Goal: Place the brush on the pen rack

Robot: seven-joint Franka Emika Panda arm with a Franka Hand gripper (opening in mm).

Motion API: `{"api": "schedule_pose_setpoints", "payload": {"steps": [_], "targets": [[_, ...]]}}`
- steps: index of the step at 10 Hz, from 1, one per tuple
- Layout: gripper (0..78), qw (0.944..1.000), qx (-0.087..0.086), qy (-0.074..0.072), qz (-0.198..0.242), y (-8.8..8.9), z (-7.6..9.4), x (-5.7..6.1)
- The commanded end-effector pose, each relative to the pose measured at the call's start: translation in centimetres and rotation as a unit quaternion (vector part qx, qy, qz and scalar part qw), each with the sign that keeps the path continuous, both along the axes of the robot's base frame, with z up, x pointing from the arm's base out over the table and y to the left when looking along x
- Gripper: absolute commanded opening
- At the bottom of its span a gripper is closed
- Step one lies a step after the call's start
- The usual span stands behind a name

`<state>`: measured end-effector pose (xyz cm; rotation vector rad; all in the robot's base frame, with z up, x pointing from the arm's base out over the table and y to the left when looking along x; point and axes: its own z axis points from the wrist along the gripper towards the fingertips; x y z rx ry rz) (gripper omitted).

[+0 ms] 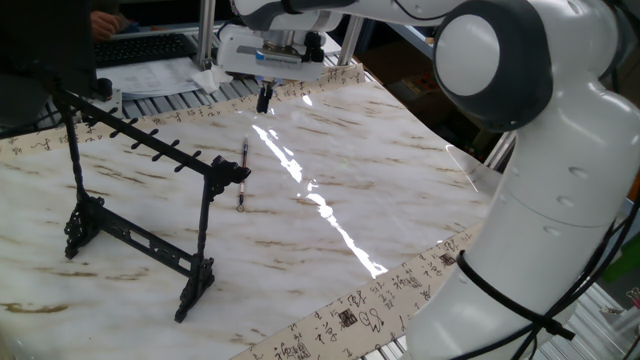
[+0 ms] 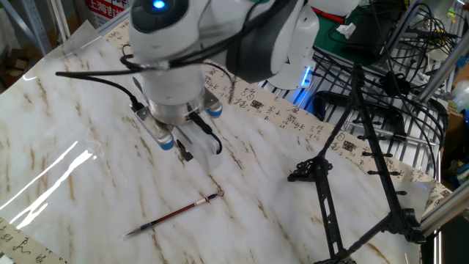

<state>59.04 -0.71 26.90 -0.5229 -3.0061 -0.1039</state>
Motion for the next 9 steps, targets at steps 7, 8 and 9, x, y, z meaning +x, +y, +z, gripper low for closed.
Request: {"api": "schedule_pose_setpoints", "payload": {"steps": [7, 8, 9], "targets": [[0.0, 0.9987, 0.012, -0.029, -0.040, -0.02, 0.14, 0.06], [0.0, 0.9988, 0.010, -0.029, -0.039, -0.02, 0.14, 0.06], [0.0, 0.9987, 0.006, -0.028, -0.042, -0.02, 0.14, 0.06]]}}
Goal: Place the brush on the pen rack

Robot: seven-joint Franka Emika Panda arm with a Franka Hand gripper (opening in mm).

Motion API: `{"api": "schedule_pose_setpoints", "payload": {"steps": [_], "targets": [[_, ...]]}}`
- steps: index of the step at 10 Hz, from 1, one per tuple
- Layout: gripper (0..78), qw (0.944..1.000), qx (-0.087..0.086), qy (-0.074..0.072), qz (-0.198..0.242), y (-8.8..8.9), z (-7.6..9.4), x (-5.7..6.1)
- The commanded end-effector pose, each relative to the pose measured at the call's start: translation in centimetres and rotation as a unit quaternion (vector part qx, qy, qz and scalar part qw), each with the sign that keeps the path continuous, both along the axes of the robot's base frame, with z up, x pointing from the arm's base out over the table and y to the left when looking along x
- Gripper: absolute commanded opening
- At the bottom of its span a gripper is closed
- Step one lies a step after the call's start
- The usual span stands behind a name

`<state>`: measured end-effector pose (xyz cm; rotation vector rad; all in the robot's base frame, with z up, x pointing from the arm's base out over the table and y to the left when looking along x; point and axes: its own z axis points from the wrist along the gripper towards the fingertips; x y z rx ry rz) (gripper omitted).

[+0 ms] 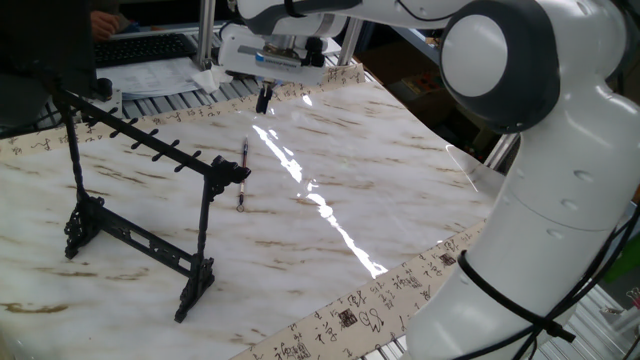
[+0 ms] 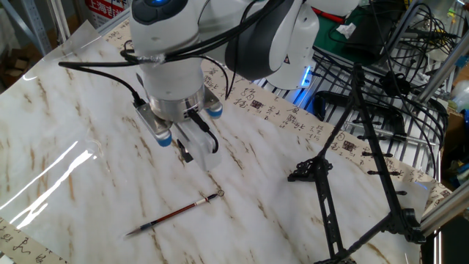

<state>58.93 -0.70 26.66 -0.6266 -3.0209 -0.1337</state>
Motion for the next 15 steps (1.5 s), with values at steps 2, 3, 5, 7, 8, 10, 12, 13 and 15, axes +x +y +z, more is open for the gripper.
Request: {"api": "schedule_pose_setpoints", "payload": {"steps": [2, 3, 5, 7, 8, 10, 12, 13, 15], "targets": [[0.0, 0.9999, -0.004, -0.009, -0.009, -0.4, -0.2, 0.6], [0.0, 0.9999, -0.005, -0.010, -0.008, -0.7, -0.8, 0.8], [0.0, 0.9999, -0.011, -0.010, -0.007, -1.3, -2.3, 1.3], [0.0, 0.9995, -0.022, -0.009, -0.018, -1.0, -3.6, 2.0], [0.0, 0.9993, -0.026, -0.009, -0.024, -0.8, -4.4, 2.4], [0.0, 0.9992, -0.028, -0.011, -0.026, -0.3, -5.9, 2.7], [0.0, 0.9987, -0.032, -0.014, -0.038, 0.4, -8.2, 3.2], [0.0, 0.9982, -0.039, -0.017, -0.042, 0.7, -9.0, 3.4], [0.0, 0.9975, -0.043, -0.024, -0.051, 0.9, -10.7, 3.8]]}}
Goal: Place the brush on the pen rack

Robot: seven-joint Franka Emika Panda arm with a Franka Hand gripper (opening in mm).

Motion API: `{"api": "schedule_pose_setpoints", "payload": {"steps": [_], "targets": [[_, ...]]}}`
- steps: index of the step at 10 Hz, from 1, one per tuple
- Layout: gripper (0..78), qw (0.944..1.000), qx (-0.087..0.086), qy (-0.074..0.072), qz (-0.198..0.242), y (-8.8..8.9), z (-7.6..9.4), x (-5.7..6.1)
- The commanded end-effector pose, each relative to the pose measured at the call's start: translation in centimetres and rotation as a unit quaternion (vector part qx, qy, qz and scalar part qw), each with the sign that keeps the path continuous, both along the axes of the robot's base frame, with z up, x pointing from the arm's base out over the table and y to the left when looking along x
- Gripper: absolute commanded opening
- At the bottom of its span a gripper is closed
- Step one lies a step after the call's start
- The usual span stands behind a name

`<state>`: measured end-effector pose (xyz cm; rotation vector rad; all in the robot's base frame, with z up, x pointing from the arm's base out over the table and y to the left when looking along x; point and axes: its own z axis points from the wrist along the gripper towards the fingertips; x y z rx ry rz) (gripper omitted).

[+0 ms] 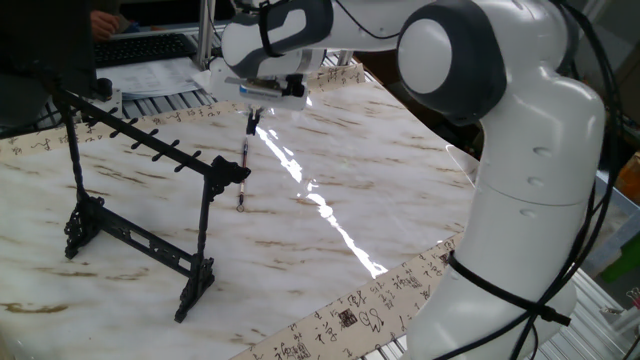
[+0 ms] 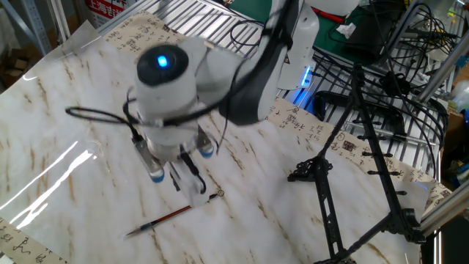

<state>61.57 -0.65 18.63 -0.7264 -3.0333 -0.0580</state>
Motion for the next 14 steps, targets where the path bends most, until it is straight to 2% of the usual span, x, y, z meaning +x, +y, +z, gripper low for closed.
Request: {"api": "schedule_pose_setpoints", "payload": {"steps": [1, 2, 7, 14], "targets": [[0.0, 0.9996, -0.014, -0.018, -0.017, 0.6, -3.6, 1.2], [0.0, 0.9996, -0.013, -0.020, -0.017, 0.3, -4.4, 1.3], [0.0, 0.9995, -0.002, -0.014, -0.028, 0.1, -5.8, 1.3], [0.0, 0.9996, -0.003, -0.018, -0.023, 0.1, -8.1, 1.4]]}}
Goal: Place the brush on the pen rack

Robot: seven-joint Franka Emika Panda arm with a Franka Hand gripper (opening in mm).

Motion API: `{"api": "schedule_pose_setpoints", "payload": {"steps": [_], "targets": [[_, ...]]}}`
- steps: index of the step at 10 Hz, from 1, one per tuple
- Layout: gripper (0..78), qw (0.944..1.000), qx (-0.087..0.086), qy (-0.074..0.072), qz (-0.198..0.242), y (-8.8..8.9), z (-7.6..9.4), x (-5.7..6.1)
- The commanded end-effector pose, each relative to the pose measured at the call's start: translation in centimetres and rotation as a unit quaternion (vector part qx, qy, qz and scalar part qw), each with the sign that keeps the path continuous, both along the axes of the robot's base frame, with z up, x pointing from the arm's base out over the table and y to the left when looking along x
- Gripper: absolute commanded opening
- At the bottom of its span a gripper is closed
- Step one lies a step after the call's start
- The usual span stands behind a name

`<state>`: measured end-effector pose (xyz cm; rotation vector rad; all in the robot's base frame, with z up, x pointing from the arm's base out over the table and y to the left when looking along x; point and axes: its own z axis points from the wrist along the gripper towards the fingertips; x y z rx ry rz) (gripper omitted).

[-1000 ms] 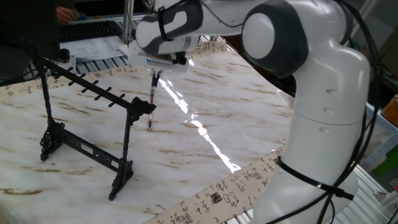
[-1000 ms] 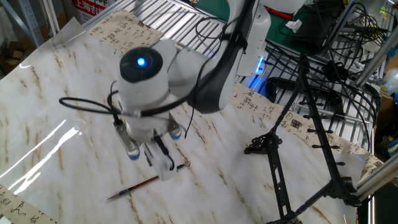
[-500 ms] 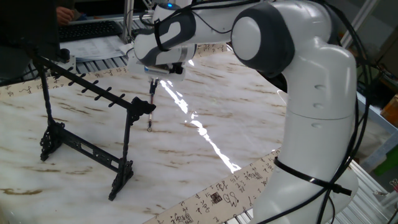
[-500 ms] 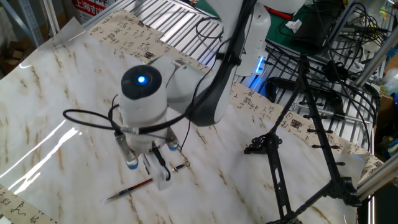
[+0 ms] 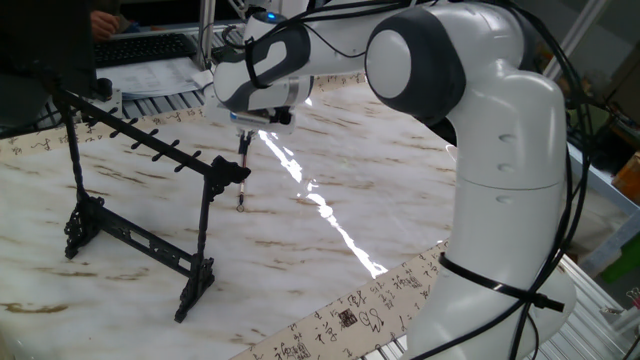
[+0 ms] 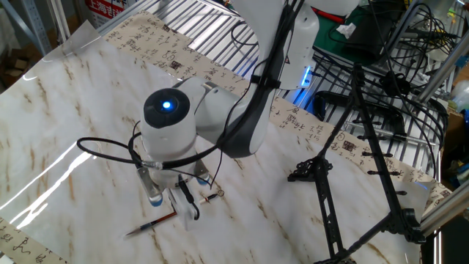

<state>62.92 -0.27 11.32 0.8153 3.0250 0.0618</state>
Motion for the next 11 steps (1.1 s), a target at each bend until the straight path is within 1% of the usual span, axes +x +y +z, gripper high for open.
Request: {"api": "schedule_pose_setpoints", "payload": {"steps": [1, 3, 8, 11], "targets": [[0.0, 0.9999, 0.000, -0.004, 0.011, -0.4, -1.0, 0.0], [0.0, 0.9998, 0.000, -0.005, 0.019, -0.8, -1.6, 0.1], [0.0, 0.9996, 0.000, -0.010, 0.026, -0.7, -3.1, 0.2], [0.0, 0.9995, 0.000, -0.013, 0.027, -0.7, -3.6, 0.2]]}}
